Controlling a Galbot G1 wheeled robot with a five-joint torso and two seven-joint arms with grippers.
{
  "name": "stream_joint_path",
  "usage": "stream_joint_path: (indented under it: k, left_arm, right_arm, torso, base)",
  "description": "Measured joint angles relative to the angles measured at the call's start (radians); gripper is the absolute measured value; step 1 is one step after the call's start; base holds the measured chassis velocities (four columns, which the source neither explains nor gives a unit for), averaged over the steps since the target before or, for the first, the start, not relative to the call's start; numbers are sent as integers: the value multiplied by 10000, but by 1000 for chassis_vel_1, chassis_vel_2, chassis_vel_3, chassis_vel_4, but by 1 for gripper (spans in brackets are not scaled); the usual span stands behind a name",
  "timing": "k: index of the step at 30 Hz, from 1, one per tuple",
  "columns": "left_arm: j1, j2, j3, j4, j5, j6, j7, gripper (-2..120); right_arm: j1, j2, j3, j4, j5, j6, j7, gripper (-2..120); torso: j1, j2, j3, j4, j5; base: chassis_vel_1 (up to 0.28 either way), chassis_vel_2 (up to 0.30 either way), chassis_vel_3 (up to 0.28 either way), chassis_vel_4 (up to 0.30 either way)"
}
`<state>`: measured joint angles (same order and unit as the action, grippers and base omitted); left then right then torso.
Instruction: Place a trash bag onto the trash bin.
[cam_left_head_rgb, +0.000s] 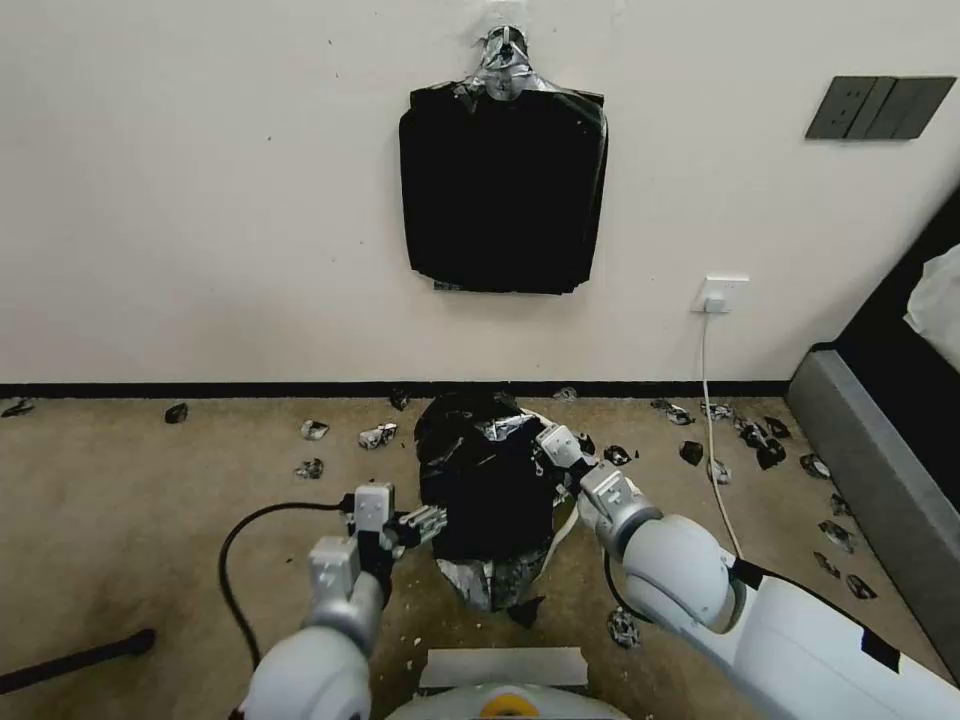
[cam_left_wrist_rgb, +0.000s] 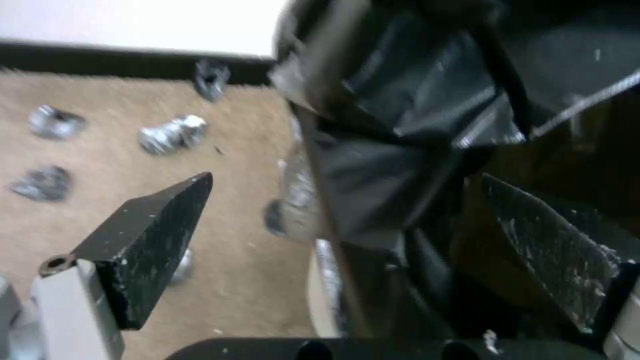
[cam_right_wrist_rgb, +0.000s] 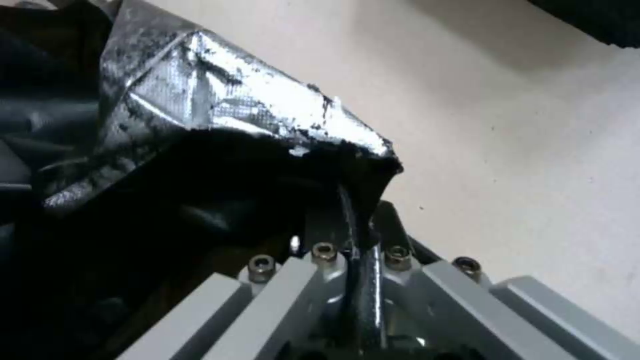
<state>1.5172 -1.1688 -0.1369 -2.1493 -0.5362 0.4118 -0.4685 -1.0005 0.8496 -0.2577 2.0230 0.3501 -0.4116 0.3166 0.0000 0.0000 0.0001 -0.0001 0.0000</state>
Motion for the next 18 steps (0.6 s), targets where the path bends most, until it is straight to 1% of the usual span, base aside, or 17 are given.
stream_joint_path:
  k: [2,3,4,6,7,9,10,11,12,13,14,15,17,18]
  left_arm:
    - [-532,-115,333,324,-453,364,-287,100]
    - [-532,-115,333,324,-453,364,-287,100]
    - [-749,-155,448,429,-693,600,-548,100]
    - [-1130,-231,639,581,-1168,1225,-1341,100]
    - [-1130,-231,639,581,-1168,1225,-1341,100]
    - [-1504,-325,795,698,-1638,1754,-2036,98]
    - [-1504,-325,795,698,-1638,1754,-2036,98]
    - [-1681,-361,849,756,-1847,1954,-2259,97]
    - [-1924,-403,929,856,-2121,2166,-2548,93]
    - [-2054,-417,974,914,-2269,2252,-2694,91]
    - [-2054,-417,974,914,-2269,2252,-2694,91]
    - [-2335,-431,1063,1013,-2591,2411,-2979,85]
    - [-2783,-414,1281,1222,-3140,2613,-3307,75]
    - [-2783,-414,1281,1222,-3140,2613,-3307,75]
  right_arm:
    - [27,0,-22,59,30,-23,29,0]
    - [27,0,-22,59,30,-23,29,0]
    - [30,-13,-22,79,35,-30,43,0]
    - [31,-48,-22,123,40,-44,60,0]
    - [31,-48,-22,123,40,-44,60,0]
    - [30,-60,-18,154,41,-47,66,0]
    - [30,-60,-18,154,41,-47,66,0]
    - [28,-64,-15,157,40,-48,67,0]
    - [25,-66,-12,157,37,-49,67,0]
    - [24,-67,-12,156,35,-49,67,0]
    - [24,-67,-12,156,35,-49,67,0]
    - [16,-66,-8,145,31,-49,67,0]
    - [-41,-64,-1,123,24,-49,68,0]
    - [-41,-64,-1,123,24,-49,68,0]
  torso:
    - [0,0,0,1,1]
    - [0,0,0,1,1]
    - [0,0,0,1,0]
    - [0,0,0,0,1]
    - [0,0,0,0,1]
    - [0,-1,0,1,1]
    - [0,-1,0,1,1]
    - [0,0,0,1,1]
    - [0,0,0,1,1]
    - [0,0,0,0,1]
    - [0,0,0,0,1]
    - [0,0,0,-1,0]
    - [0,0,0,0,0]
    - [0,0,0,0,0]
  base:
    - [0,0,0,0]
    - [0,0,0,0]
    - [0,0,0,0]
    - [0,0,0,0]
    - [0,0,0,0]
    - [0,0,0,0]
    - [0,0,0,0]
    - [0,0,0,0]
    - [0,0,0,0]
    - [0,0,0,0]
    - [0,0,0,0]
    - [0,0,0,0]
    - [0,0,0,0]
    - [0,0,0,0]
